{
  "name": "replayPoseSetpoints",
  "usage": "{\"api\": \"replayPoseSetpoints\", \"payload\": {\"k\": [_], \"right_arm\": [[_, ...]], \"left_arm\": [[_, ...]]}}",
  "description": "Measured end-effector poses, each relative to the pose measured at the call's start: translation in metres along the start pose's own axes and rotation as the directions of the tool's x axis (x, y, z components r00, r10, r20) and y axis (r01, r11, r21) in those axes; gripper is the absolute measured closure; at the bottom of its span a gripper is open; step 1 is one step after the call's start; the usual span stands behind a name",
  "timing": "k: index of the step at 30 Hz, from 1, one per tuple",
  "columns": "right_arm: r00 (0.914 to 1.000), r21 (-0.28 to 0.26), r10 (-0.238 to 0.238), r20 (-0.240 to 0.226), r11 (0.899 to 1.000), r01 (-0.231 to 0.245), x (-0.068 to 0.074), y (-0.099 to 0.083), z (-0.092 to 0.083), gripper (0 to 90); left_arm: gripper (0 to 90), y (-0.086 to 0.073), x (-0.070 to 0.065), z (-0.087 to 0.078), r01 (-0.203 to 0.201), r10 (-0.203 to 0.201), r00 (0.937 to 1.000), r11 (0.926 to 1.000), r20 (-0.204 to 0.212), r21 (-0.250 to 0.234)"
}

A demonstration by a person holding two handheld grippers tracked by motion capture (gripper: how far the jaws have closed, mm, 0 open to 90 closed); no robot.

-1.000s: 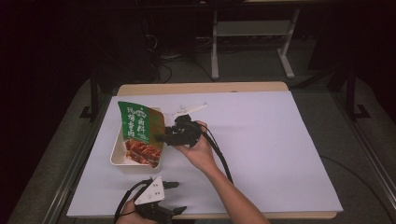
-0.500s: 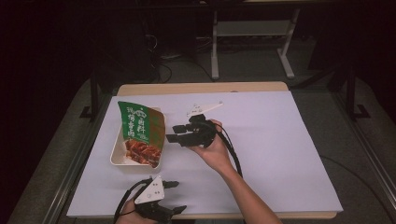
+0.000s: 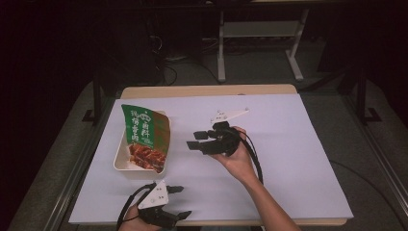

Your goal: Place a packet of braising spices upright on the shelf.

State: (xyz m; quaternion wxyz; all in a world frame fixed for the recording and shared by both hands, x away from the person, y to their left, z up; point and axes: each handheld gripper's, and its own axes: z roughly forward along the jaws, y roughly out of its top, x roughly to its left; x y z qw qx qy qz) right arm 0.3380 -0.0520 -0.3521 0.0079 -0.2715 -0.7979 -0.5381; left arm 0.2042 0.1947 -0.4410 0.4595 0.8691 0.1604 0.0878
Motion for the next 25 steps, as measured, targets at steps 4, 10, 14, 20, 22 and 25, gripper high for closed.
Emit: {"api": "replayPoseSetpoints", "payload": {"k": [4,10,14,20,22,25], "right_arm": [[0.9999,0.005,0.009,0.014,1.0,-0.009,-0.003,-0.01,-0.012,48.2],[0.999,0.018,0.028,0.036,0.999,-0.028,-0.006,-0.025,-0.028,47.4],[0.9984,0.026,0.032,0.047,0.999,-0.034,-0.007,-0.035,-0.037,46.8],[0.9973,0.039,0.051,0.053,0.998,-0.053,-0.006,-0.053,-0.049,45.1],[0.9971,0.039,0.052,0.055,0.998,-0.055,-0.005,-0.06,-0.052,43.4],[0.9963,0.041,0.05,0.07,0.998,-0.053,-0.001,-0.072,-0.057,41.2]], "left_arm": [[23.7,0.0,0.001,0.0,-0.003,0.003,1.0,1.0,-0.003,0.0],[23.8,0.0,0.001,0.0,0.002,-0.002,1.0,1.0,-0.007,0.0],[23.8,0.0,0.002,-0.002,0.005,-0.005,1.0,1.0,-0.008,0.002],[23.8,0.0,0.002,-0.002,0.007,-0.007,0.9999,1.0,-0.012,-0.005],[23.8,0.0,0.002,-0.002,0.007,-0.007,0.9999,1.0,-0.011,-0.004],[23.8,-0.001,0.002,-0.001,0.015,-0.015,0.9999,0.9999,-0.009,-0.007]]}}
